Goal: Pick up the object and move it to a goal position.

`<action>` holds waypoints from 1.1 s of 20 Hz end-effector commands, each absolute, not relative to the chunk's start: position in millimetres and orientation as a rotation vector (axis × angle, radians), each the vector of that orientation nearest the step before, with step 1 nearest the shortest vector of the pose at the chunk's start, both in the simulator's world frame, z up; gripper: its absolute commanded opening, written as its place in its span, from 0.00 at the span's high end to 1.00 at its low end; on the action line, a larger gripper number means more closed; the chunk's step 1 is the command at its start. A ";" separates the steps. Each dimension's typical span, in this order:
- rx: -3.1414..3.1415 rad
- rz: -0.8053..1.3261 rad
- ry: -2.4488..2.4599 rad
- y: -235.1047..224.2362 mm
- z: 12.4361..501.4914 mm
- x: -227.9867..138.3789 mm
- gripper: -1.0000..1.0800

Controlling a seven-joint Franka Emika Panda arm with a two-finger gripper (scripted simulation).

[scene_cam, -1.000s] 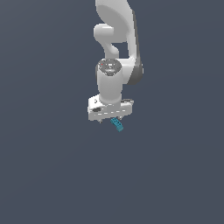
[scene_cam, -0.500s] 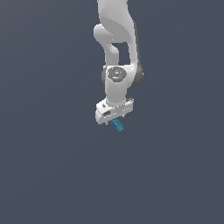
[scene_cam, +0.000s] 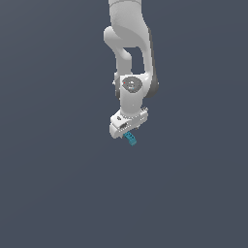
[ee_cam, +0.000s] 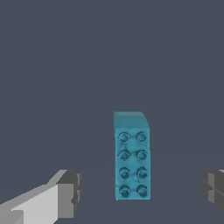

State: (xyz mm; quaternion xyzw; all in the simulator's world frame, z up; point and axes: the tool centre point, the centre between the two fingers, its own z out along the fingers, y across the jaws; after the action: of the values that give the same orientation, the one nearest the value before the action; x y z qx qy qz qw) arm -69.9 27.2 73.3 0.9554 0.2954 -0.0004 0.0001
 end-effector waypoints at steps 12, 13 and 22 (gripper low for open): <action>2.998 -0.001 0.938 27.6 43.8 -71.8 0.04; 2.998 0.000 0.940 27.8 39.0 -72.0 0.04; 2.997 0.000 0.942 27.8 22.1 -71.4 1.00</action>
State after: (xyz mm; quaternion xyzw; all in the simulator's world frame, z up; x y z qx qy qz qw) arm -71.9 27.8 22.7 0.9540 0.2997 -0.0006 -0.0002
